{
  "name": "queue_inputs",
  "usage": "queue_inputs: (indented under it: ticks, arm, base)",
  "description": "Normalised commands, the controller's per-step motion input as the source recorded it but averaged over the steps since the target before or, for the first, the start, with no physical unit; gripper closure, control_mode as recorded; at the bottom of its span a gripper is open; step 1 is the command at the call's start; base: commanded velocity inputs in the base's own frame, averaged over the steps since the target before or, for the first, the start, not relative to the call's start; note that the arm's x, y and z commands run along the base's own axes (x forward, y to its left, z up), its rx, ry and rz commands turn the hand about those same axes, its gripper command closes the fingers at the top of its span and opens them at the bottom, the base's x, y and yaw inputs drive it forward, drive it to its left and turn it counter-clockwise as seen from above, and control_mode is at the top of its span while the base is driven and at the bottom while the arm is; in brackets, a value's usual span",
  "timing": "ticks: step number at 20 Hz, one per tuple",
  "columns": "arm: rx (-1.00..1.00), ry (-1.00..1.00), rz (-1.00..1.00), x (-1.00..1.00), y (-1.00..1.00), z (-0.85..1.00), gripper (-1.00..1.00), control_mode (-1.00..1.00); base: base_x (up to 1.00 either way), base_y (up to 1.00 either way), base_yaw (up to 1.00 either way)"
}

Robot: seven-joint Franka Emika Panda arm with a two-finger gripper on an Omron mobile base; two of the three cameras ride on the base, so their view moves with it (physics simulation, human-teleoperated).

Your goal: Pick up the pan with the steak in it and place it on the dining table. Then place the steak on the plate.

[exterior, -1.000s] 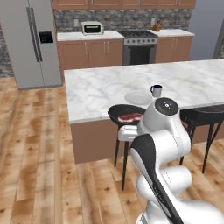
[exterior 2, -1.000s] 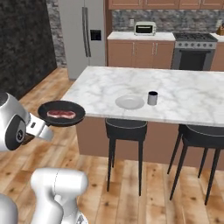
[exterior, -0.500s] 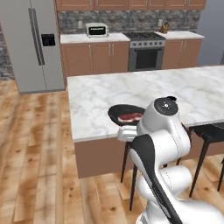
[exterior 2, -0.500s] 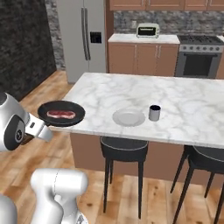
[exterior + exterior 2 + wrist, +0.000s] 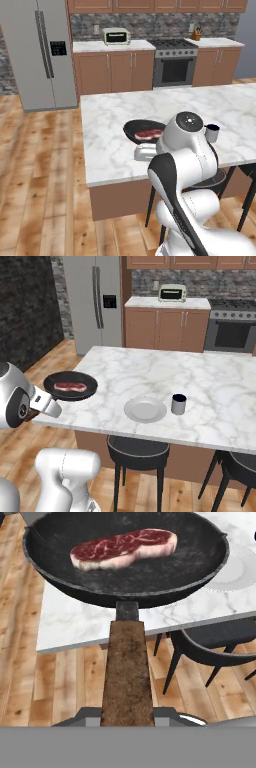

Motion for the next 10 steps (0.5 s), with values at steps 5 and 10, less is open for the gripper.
queue_inputs:
  ticks: [5,10]
  arm:
    - [0.0,0.0,0.0,0.17,0.0,-0.04,1.0,-1.0]
    - [0.0,0.0,0.0,0.68,-0.03,-0.27,1.0,-1.0]
  base:
    - [0.0,0.0,0.0]
    - [0.0,0.0,0.0]
